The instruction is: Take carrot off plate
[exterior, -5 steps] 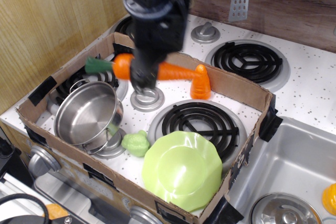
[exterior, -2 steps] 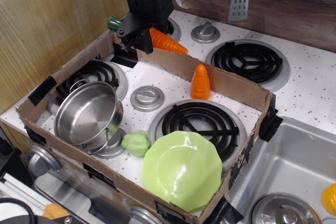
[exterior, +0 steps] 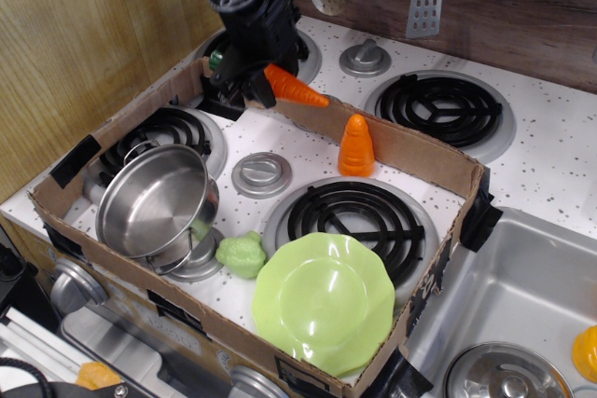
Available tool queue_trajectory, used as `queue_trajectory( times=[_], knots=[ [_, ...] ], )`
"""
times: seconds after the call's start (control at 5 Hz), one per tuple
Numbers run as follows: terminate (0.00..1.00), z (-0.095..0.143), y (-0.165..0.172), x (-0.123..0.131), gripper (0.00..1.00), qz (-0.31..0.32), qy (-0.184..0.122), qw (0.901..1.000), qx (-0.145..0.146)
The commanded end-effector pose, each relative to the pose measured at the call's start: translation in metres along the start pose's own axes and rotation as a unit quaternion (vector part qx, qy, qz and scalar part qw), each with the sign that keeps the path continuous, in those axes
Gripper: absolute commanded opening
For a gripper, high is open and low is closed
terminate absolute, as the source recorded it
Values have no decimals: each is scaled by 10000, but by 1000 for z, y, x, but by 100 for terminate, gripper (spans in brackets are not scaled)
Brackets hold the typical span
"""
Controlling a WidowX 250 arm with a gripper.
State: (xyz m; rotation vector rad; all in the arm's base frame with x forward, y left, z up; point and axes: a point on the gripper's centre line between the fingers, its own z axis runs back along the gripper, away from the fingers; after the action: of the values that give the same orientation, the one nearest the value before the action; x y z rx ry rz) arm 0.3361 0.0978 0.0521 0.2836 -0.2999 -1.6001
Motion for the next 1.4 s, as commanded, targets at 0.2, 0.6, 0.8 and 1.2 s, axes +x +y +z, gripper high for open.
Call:
queue_trajectory(
  times=[0.2,0.6,0.8,1.2],
  knots=[
    [0,-23,-7,-12,0,319,-175,9988,320],
    [0,-21,-17,-9,100,332,-211,9989,255],
    [0,6,-7,3,100,372,200,9991,45],
    [0,58,12,25,100,1505,457,9858,-591]
  ],
)
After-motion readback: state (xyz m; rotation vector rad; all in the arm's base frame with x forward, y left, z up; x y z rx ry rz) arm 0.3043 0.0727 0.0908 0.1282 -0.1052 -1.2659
